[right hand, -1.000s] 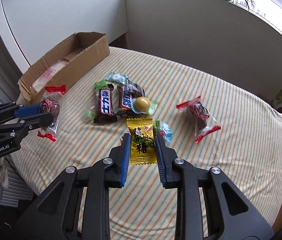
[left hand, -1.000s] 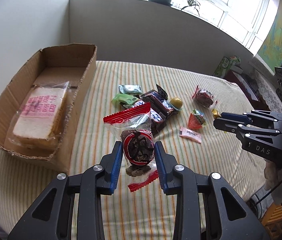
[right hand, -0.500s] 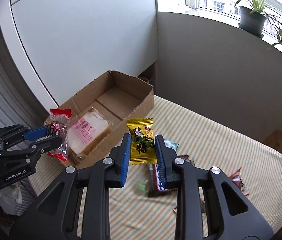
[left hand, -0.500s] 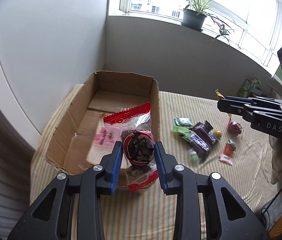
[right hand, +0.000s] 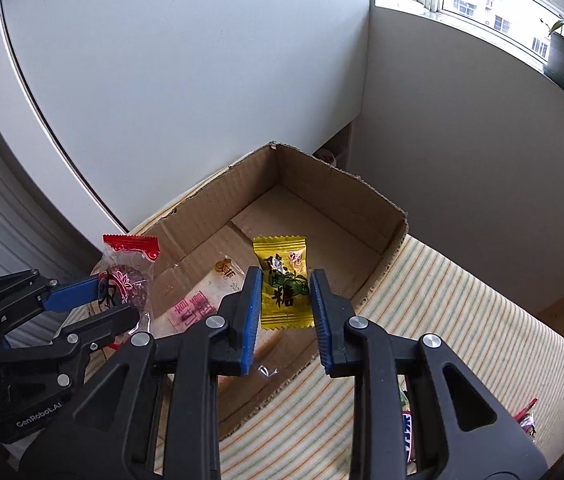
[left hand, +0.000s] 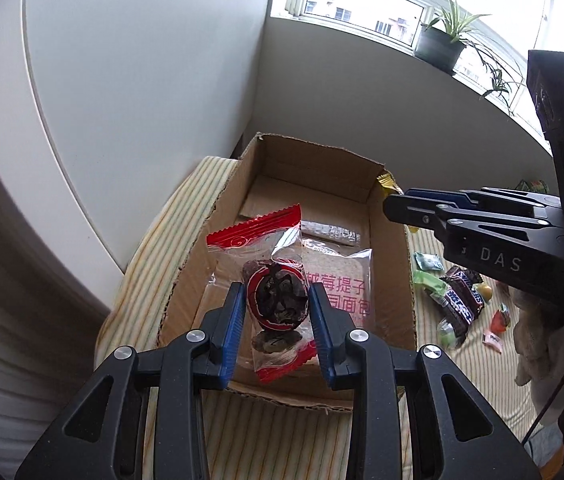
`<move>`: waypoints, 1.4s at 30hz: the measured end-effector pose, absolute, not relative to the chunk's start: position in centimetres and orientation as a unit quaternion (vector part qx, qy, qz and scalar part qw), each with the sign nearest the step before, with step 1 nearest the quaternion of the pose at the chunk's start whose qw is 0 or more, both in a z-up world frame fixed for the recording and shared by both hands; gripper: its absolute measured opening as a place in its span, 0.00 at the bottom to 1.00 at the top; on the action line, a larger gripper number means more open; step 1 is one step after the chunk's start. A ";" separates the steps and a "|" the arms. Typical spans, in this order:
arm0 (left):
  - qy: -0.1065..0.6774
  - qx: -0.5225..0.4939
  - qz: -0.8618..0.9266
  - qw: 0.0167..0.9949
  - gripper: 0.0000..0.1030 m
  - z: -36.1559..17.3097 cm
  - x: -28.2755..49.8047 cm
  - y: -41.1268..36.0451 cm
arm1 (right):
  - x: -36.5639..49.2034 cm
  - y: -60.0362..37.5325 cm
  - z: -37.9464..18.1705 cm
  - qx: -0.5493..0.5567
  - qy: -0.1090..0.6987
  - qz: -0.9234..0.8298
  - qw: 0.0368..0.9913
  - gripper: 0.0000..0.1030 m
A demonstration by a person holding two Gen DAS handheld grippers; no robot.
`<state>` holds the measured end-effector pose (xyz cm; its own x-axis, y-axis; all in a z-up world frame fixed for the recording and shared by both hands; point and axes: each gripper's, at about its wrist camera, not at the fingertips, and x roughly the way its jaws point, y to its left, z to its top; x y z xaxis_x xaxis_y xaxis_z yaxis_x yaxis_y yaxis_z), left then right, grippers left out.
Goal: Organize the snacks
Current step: 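Carry both snacks into the box and open both tools, then move both tools back over the remaining snacks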
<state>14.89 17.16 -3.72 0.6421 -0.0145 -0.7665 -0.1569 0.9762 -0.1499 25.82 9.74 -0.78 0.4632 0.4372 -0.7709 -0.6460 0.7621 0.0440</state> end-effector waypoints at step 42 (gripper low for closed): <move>0.395 -0.094 -0.035 0.913 0.44 0.3 7.3 7.2 | 14.6 -11.5 2.5 -0.080 0.389 0.236 0.887 0.56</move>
